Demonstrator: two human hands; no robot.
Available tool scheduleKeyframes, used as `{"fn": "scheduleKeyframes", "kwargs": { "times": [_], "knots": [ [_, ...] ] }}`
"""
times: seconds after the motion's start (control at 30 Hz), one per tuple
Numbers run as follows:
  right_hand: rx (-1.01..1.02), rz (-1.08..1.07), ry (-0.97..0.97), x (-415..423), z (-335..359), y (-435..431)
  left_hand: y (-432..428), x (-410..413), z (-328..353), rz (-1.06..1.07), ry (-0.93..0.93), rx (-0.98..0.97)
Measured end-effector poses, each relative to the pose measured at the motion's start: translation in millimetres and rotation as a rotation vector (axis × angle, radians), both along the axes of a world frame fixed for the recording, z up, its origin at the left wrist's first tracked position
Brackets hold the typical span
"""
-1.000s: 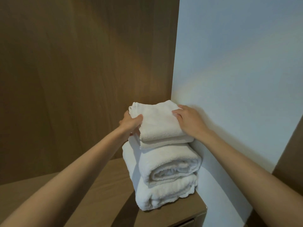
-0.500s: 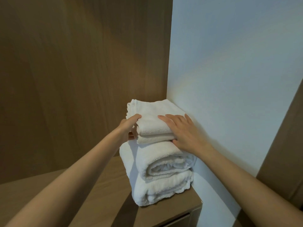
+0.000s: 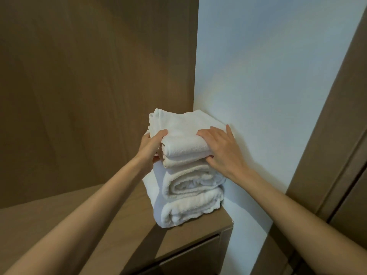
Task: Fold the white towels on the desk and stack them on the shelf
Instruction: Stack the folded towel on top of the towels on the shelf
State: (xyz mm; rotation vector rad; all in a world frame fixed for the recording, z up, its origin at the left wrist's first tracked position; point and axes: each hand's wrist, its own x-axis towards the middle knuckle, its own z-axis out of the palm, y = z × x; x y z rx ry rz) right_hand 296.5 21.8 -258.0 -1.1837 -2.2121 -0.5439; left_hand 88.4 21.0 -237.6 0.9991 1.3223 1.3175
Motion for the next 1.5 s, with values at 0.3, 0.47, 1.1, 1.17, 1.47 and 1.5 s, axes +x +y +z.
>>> {"fn": "scheduleKeyframes", "kwargs": {
  "times": [0.3,0.47,1.1,1.17,1.47,1.5],
  "knots": [
    [-0.484,0.043,0.145,-0.6,24.8,-22.4,-6.4,7.6,2.4,0.216,0.249,0.031],
    [-0.473,0.105,0.418,-11.5,67.0,-12.4,-11.9,11.7,26.7,0.206,1.033,0.47],
    [-0.843,-0.082,0.105,-33.3,29.4,58.3,27.8,23.3,14.2,-0.189,1.384,0.06],
    [-0.838,-0.073,0.129,-30.9,31.8,54.1,26.9,23.1,14.5,-0.198,1.368,0.059],
    [-0.828,-0.059,0.16,-23.3,40.5,52.1,28.8,7.9,18.6,-0.224,1.293,0.124],
    [-0.838,-0.065,0.178,-22.0,36.7,54.0,27.8,6.8,16.9,-0.223,1.288,0.162]
  ]
}}
